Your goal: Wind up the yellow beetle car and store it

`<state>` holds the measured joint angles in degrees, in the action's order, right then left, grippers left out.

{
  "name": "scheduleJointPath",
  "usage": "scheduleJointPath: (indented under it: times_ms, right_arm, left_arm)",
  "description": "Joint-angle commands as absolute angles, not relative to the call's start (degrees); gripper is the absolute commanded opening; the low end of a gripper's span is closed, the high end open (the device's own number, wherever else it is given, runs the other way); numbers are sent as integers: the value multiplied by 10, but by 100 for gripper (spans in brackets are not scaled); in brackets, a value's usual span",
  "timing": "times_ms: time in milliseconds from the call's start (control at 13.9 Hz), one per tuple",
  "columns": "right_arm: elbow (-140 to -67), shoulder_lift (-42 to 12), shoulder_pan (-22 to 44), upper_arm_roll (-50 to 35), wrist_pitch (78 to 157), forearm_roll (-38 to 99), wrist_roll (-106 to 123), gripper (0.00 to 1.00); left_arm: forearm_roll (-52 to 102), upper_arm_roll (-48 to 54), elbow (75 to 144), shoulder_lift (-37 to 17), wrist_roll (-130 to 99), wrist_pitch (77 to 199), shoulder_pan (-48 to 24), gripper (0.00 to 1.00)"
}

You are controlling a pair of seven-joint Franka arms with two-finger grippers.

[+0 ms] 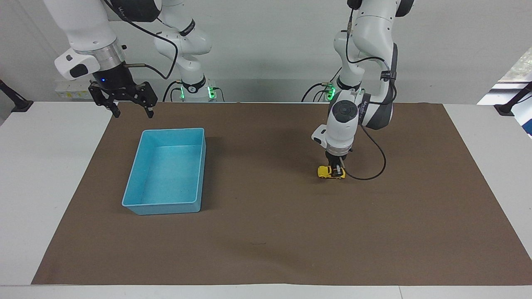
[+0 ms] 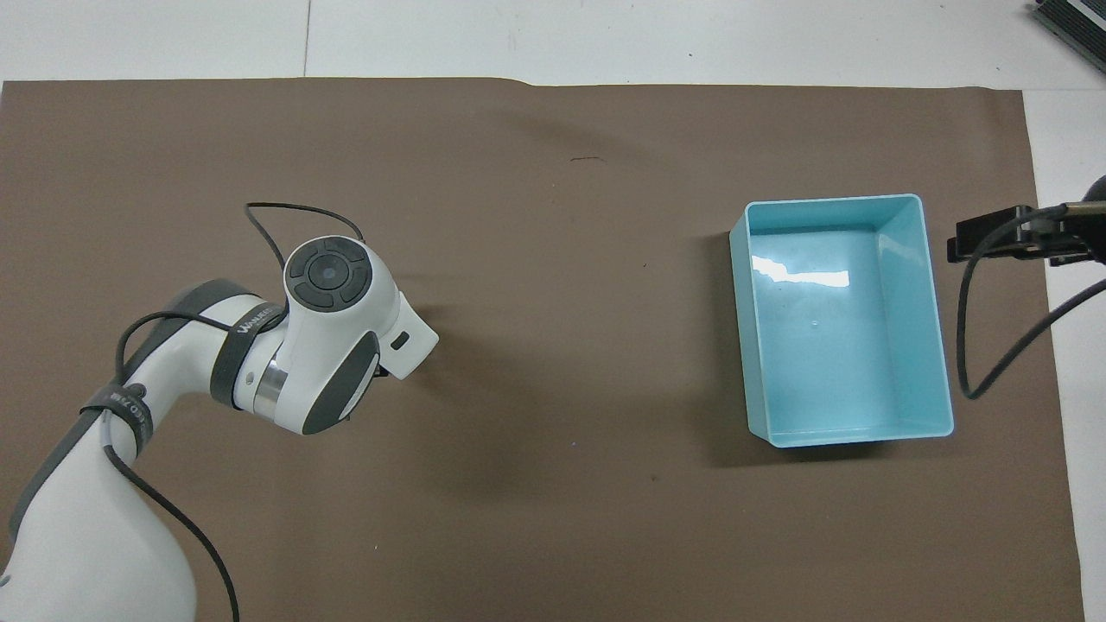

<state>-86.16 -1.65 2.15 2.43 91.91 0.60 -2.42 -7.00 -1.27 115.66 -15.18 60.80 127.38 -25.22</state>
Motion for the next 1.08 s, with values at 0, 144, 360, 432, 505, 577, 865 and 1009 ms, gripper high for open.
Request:
scheduleJointPath:
  times_ms: [0, 144, 360, 432, 505, 577, 865, 1009]
  right_arm:
    - [-861, -12, 18, 22, 914, 8, -32, 100]
    - [-862, -12, 18, 22, 914, 8, -31, 100]
    - [-862, -12, 18, 22, 914, 8, -32, 100]
    - [-862, -12, 19, 22, 914, 8, -31, 100]
    - [-861, -12, 18, 22, 914, 8, -32, 100]
    - [-861, -12, 18, 22, 914, 8, -32, 100]
    - [-861, -12, 18, 22, 914, 8, -31, 100]
    - [-861, -12, 18, 22, 914, 8, -31, 100]
  left_arm:
    - [-82, -12, 1172, -157, 602, 1270, -239, 0]
    - [-82, -11, 1172, -156, 598, 1269, -239, 0]
    - [-82, -11, 1171, -149, 594, 1253, -242, 0]
    - [-82, -11, 1171, -149, 590, 1252, -242, 0]
    - [-82, -11, 1171, -149, 586, 1252, -242, 0]
    - [-82, -11, 1171, -149, 583, 1252, -242, 0]
    - [-82, -11, 1168, -149, 590, 1252, -240, 64]
    - [-82, -11, 1166, -150, 591, 1252, -234, 100]
